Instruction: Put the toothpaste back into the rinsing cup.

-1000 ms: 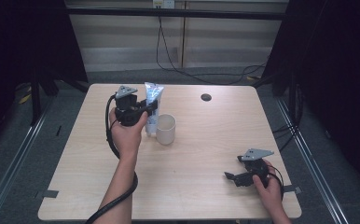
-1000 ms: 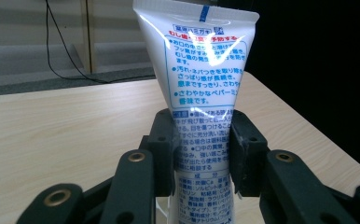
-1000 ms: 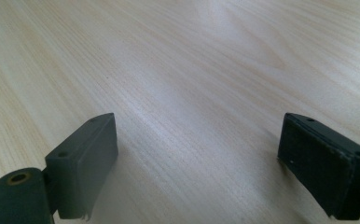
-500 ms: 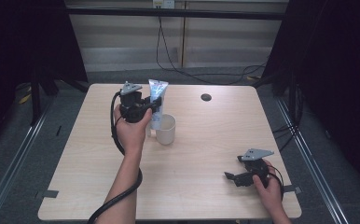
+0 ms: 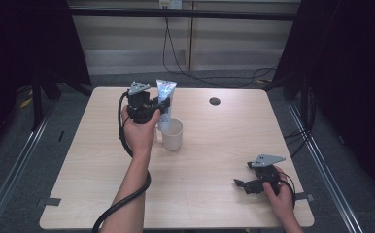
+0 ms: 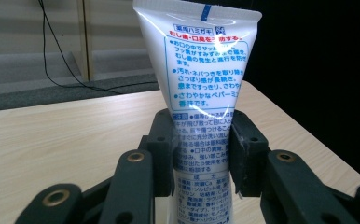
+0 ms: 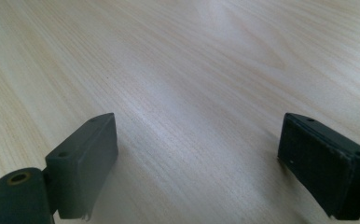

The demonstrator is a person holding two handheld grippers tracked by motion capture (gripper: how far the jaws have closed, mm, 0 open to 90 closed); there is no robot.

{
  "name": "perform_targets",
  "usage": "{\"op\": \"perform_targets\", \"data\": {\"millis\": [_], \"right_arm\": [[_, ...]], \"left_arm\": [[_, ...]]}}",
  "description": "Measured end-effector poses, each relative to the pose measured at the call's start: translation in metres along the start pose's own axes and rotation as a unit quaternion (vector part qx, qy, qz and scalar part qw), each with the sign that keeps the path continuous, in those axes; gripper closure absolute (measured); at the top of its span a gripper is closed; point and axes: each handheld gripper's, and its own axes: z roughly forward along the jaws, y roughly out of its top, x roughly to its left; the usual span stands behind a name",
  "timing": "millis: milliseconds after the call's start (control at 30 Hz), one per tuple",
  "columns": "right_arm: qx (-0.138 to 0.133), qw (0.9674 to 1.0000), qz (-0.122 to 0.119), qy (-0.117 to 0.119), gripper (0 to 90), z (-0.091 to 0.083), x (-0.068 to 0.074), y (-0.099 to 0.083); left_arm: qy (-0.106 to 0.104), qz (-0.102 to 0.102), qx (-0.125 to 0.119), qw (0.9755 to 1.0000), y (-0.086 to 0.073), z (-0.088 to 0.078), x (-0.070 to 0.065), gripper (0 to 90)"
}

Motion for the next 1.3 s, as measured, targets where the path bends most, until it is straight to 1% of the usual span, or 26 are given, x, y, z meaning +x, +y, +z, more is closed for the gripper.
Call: {"op": "perform_targets", "data": {"millis": [33, 100, 300, 500, 767, 900, 1033, 1300], "right_arm": [[0.0, 1.0, 0.0, 0.0, 11.5, 0.0, 0.0, 0.0], [0.0, 1.0, 0.0, 0.0, 11.4, 0.0, 0.0, 0.0], [0.001, 1.0, -0.001, -0.001, 11.4, 0.0, 0.0, 0.0], [0.001, 1.0, 0.0, -0.001, 11.4, 0.0, 0.0, 0.0], [0.001, 1.0, 0.0, -0.001, 11.5, 0.0, 0.0, 0.0], [0.0, 1.0, 0.001, 0.0, 11.5, 0.0, 0.0, 0.0], [0.0, 1.0, 0.001, 0.001, 11.4, 0.0, 0.0, 0.0], [0.0, 1.0, 0.001, 0.0, 11.4, 0.0, 0.0, 0.0]], "left_arm": [[0.002, 0.003, 0.0, 1.0, 0.0, 0.001, 0.0, 65.6], [0.002, 0.001, -0.001, 1.0, -0.002, 0.003, 0.0, 65.6], [0.005, 0.002, -0.002, 1.0, -0.004, 0.008, -0.001, 65.4], [0.007, 0.002, 0.001, 1.0, -0.009, 0.016, -0.001, 65.2], [0.008, 0.002, 0.003, 1.0, -0.012, 0.021, -0.002, 65.0], [0.008, 0.004, 0.005, 0.9999, -0.014, 0.025, -0.005, 64.9], [0.006, 0.006, 0.008, 0.9999, -0.017, 0.028, -0.006, 64.8], [0.011, 0.008, 0.009, 0.9999, -0.02, 0.029, -0.006, 64.6]]}}
